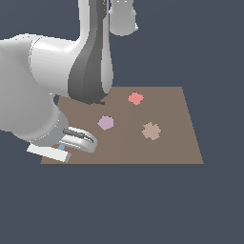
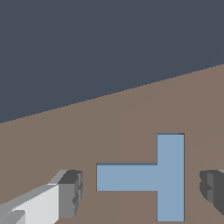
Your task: Insert a designated object into the corresponding slot on a board.
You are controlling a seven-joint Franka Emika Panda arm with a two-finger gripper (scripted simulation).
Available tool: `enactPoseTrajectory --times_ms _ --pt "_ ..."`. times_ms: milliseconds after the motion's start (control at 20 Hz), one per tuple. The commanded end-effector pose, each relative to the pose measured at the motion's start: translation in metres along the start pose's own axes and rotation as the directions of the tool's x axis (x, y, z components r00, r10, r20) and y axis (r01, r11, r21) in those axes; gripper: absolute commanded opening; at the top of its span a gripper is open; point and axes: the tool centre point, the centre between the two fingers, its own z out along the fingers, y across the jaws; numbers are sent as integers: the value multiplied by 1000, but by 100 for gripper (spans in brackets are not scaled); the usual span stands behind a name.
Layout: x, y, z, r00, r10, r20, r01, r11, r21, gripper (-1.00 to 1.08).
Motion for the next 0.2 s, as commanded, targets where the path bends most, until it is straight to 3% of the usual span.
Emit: enactPoseTrajectory --times_ms 0,150 --pt "0 0 0 1000 0 0 0 1000 0 100" --pt "0 0 0 1000 0 0 0 1000 0 100"
